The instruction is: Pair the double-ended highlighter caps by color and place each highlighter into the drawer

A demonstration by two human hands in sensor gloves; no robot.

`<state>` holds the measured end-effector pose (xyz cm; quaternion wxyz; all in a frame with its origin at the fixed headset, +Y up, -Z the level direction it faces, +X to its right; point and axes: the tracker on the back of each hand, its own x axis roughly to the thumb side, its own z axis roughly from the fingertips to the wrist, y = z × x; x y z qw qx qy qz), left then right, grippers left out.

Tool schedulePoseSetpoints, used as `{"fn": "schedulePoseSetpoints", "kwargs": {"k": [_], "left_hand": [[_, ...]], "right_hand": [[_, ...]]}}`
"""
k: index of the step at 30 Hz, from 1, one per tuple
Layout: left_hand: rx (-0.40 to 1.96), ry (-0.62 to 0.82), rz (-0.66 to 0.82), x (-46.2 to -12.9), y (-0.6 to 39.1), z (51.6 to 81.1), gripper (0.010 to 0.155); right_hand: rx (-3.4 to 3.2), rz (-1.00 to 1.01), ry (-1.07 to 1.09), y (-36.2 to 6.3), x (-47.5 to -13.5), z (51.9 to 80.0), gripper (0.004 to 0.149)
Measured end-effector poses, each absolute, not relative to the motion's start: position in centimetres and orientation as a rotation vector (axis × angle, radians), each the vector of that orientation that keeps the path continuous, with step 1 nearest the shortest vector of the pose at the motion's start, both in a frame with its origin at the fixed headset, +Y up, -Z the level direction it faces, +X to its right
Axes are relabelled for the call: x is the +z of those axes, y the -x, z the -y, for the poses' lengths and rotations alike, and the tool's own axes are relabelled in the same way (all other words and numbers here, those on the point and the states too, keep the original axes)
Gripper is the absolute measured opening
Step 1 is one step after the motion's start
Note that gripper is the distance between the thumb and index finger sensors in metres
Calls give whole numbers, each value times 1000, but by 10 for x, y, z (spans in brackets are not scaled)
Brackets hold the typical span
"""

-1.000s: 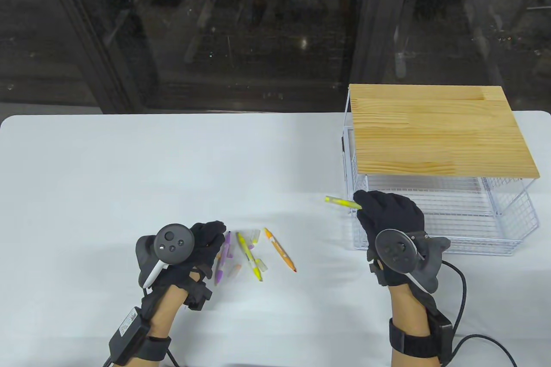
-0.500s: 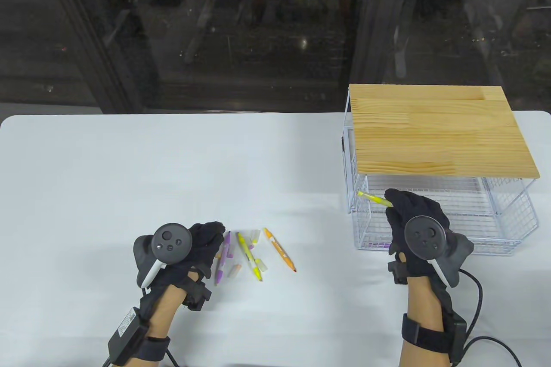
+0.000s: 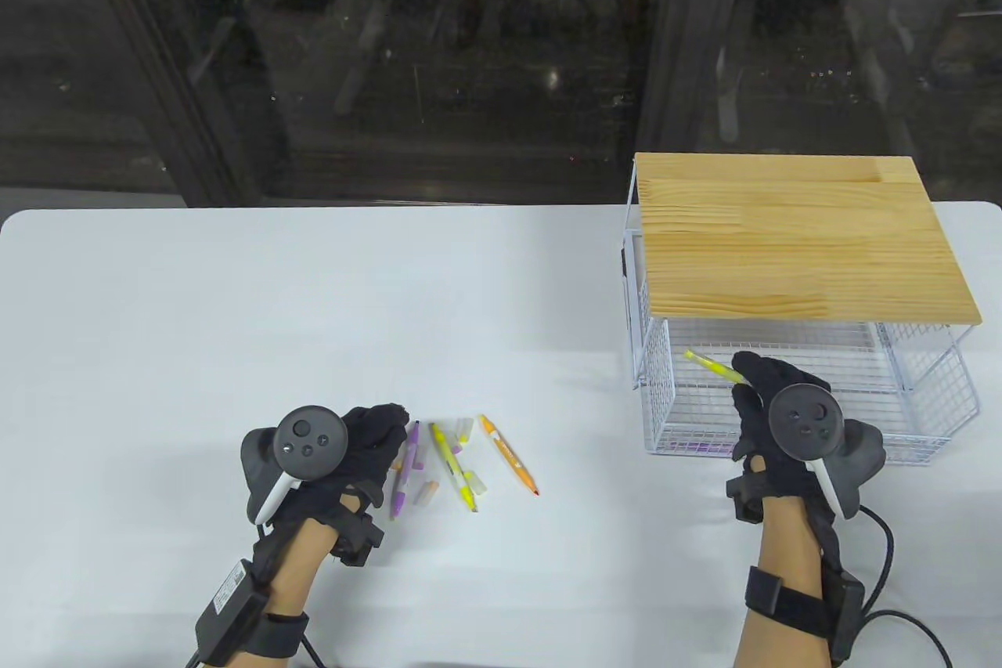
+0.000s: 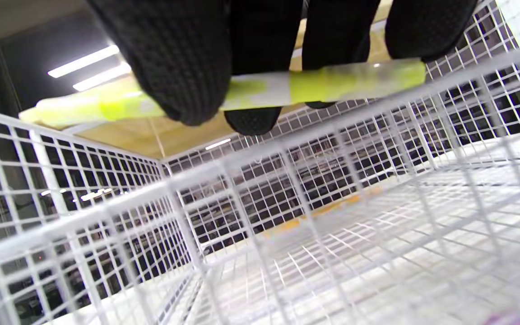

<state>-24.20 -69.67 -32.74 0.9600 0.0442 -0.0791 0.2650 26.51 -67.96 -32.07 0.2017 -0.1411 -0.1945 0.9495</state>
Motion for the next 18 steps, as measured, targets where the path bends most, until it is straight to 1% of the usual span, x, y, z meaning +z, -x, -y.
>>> {"fn": "schedulePoseSetpoints", "kwargs": {"k": [5,7,13,18], "left_hand": [[538,-85,159,-327,242,697,49],[537,-84,159,-327,242,697,49],[537,-82,159,-327,242,696,49],[537,-79,158,-327,243,696,49]], "right_hand": [[2642,470,368,-264,-322,680,46],[2644,474,363,-264,-322,680,46],[2629,563,336,-259,-318,673,43],[2613,667,259,-248,-313,662,41]]}}
